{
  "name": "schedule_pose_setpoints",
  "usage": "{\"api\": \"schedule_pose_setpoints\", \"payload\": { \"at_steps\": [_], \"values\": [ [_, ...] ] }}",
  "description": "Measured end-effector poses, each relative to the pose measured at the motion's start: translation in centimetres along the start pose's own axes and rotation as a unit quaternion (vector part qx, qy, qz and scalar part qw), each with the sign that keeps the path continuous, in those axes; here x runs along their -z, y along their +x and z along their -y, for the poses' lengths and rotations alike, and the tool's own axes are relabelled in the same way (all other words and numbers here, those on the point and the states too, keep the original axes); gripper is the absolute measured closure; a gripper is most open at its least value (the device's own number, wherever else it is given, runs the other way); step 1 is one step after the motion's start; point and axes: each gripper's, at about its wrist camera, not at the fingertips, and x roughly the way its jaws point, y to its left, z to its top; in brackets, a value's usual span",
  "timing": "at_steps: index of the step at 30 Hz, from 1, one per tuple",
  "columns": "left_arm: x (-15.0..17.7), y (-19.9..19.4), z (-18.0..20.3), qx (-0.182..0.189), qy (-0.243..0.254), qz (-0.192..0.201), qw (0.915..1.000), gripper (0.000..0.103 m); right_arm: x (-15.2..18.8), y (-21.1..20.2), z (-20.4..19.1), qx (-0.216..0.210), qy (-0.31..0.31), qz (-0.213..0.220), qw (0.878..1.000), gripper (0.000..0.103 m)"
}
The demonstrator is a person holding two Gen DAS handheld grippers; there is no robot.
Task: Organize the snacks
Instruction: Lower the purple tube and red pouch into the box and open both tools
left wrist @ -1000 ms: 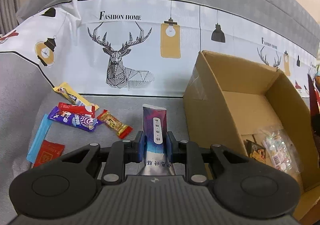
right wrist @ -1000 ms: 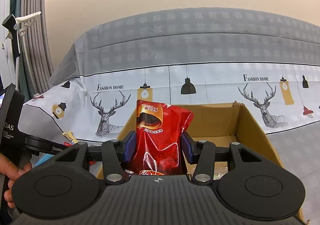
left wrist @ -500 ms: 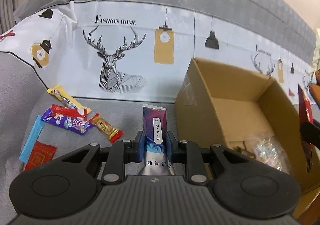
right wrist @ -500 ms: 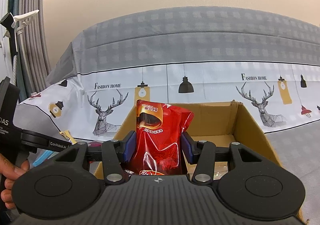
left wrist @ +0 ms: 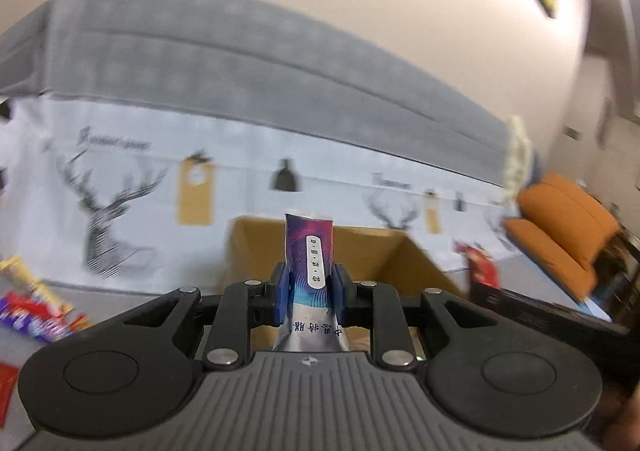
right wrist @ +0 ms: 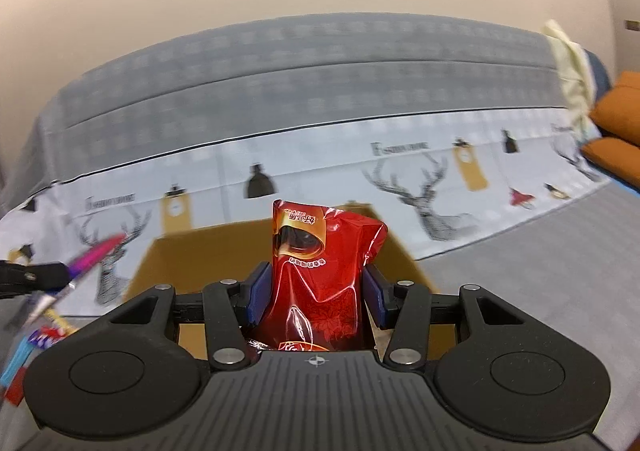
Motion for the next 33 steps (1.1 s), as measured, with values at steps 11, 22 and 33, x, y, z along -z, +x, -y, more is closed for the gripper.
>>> {"api": "schedule_pose_setpoints", "payload": {
  "at_steps": [11,22,33],
  "values": [
    [2.0,1.9,5.1,0.046,0.065,-0.024,0.9966,0.078,0.2,0.1,0.3,0.019,0.000,0.005,1.000,0.051],
    [2.3,2.7,5.4,0.053,0.063,-0.033,0.9960,0.078,0.1,0.2,0.3,0.022,-0.003,0.005,1.000,0.051],
    [2.4,3.1,5.5,0.057,0.064,-0.036,0.9956,0.078,0.2,0.1,-0.1,0.026,-0.003,0.004,1.000,0.049]
  ]
}}
